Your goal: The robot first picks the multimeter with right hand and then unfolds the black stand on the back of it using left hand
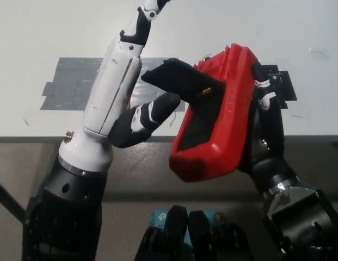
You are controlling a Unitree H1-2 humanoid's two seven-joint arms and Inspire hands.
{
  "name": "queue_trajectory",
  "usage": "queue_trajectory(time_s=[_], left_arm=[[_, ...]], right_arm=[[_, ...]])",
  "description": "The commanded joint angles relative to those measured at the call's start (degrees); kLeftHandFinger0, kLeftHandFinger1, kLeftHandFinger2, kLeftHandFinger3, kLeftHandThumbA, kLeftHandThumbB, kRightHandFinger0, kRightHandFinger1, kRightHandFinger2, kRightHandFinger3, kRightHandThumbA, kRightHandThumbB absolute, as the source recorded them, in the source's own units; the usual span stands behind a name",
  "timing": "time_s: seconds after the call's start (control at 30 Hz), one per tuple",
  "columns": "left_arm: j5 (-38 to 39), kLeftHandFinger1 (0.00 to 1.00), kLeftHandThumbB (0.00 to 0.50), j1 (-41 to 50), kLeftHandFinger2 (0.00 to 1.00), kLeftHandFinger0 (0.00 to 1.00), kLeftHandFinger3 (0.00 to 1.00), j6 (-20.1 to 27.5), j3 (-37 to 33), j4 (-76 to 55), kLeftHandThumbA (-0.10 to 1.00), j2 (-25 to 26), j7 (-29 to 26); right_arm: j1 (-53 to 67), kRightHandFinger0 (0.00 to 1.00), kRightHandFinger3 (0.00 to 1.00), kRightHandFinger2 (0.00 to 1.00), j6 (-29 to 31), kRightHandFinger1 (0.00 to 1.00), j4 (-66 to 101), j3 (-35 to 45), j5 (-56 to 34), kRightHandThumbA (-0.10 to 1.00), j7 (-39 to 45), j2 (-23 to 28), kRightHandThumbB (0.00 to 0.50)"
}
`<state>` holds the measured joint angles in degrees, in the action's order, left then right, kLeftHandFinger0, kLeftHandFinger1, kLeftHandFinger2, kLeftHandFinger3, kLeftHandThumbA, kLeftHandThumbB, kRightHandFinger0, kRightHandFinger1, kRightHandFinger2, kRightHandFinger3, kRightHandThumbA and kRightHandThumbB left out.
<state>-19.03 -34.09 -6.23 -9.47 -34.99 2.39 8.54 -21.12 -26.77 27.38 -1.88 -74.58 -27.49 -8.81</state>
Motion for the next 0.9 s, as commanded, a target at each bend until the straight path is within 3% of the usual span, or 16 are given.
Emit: queue_trajectory(time_s=[0.0,0.23,0.4,0.43,0.53,0.63,0.8,0.87], left_arm=[[-0.19,1.0,0.274,-1.38,1.0,1.0,1.0,-3.6,-0.96,-4.02,1.0,-0.62,2.41],[1.78,1.0,0.28,1.27,1.0,1.0,1.0,-2.57,-1.72,-8.41,1.0,-0.89,2.92],[1.43,1.0,0.272,2.26,1.0,1.0,1.0,-1.47,-2.12,-9.14,1.0,-1.26,2.52],[0.79,1.0,0.275,2.38,1.0,1.0,1.0,-1.37,-2.18,-9.47,1.0,-1.34,2.44],[-0.08,1.0,0.271,2.78,1.0,1.0,1.0,-0.79,-2.29,-9.9,1.0,-1.39,2.27],[0.22,1.0,0.284,3.25,1.0,1.0,1.0,-0.19,-2.02,-9.62,1.0,-0.99,2.1],[-0.61,1.0,0.297,2.61,1.0,1.0,1.0,-0.31,-0.59,-9.18,1.0,-0.18,1.76],[-1.05,1.0,0.282,2.24,1.0,1.0,1.0,0.25,-0.06,-9.02,1.0,0.47,1.81]], right_arm=[[-1.07,0.0,0.83,0.76,-0.12,0.27,2.52,-0.72,-4.85,-0.1,3.02,0.2,0.117],[-2.42,0.0,0.8,0.78,1.45,0.29,2.94,0.15,-5.28,-0.1,2.12,-0.08,0.103],[-3.63,0.0,0.8,0.68,2.5,0.2,3.58,0.9,-8.36,-0.1,1.8,-0.35,0.102],[-3.86,0.0,0.72,0.64,2.68,0.14,3.55,1.16,-9.38,-0.09,1.97,-0.2,0.103],[-4.42,0.0,0.67,0.53,2.8,0.01,2.98,1.81,-10.21,-0.04,3.0,0.43,0.111],[-4.72,0.0,0.65,0.42,2.84,0.0,2.86,2.02,-10.28,-0.01,3.19,0.6,0.108],[-5.15,0.0,0.5,0.2,2.52,0.0,2.68,1.86,-10.66,-0.02,3.99,1.14,0.118],[-5.04,0.0,0.48,0.17,2.53,0.0,2.53,1.88,-11.01,-0.02,4.37,1.33,0.114]])
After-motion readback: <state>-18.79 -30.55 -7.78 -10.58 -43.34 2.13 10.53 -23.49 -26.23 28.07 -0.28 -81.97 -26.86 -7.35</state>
